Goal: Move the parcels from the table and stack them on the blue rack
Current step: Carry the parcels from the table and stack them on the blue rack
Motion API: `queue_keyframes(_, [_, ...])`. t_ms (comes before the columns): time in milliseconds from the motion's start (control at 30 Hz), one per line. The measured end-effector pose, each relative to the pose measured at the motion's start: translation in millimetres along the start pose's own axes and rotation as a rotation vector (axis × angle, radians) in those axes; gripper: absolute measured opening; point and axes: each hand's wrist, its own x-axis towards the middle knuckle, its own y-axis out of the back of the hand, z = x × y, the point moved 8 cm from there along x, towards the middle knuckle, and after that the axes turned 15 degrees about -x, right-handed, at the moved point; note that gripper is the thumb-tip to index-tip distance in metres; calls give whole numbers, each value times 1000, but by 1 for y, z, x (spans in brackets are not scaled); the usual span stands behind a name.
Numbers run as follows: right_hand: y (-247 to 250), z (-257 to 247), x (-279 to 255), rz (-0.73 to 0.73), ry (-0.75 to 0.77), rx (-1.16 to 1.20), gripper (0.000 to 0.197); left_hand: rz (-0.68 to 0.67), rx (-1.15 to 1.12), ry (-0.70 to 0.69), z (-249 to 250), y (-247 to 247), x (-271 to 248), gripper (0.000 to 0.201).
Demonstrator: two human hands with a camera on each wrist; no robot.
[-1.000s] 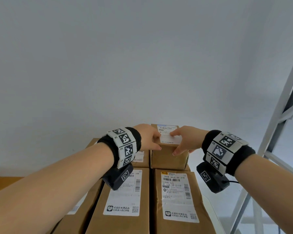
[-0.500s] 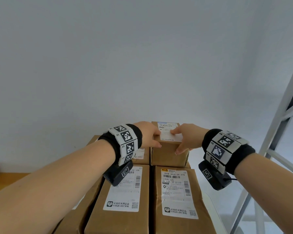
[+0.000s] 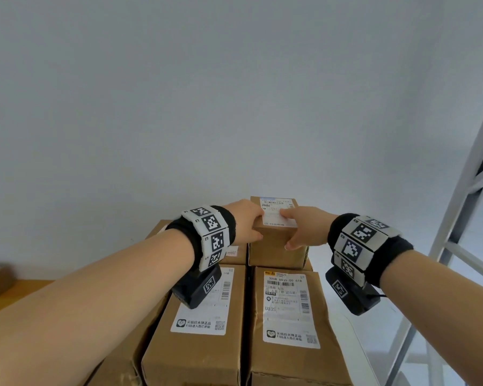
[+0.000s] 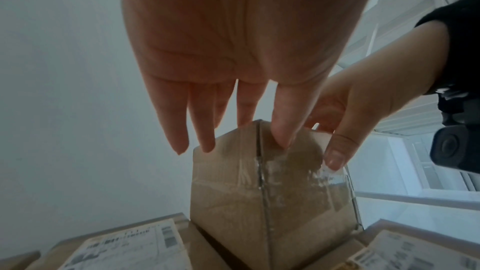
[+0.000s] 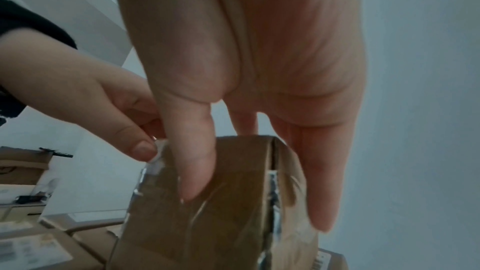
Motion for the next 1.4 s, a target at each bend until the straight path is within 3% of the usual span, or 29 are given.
queue_keyframes(167, [3,-3,-1,22,29,125,91,56,-85,35,-4,8,-7,55])
queue_keyframes(467, [43,-59,-21,205,223,132,74,190,-228,192,-50,30,-62,49])
queue_keyframes(667, [59,-135,-58,206,343,79,61,222,-280,242,-84,36,-127,42])
queue_keyframes(867, [66,-257,-89,208,406,32,51,253,-293,287,-153,45,-237,39])
queue_keyframes(1167, [49,-500,-133,125,575,54,48,258,-273,505,-303,59,-449,39])
queue_keyframes(1400, [36,-643,-138,67,756,-20,51,299,-364,667,-405,52,-546,40])
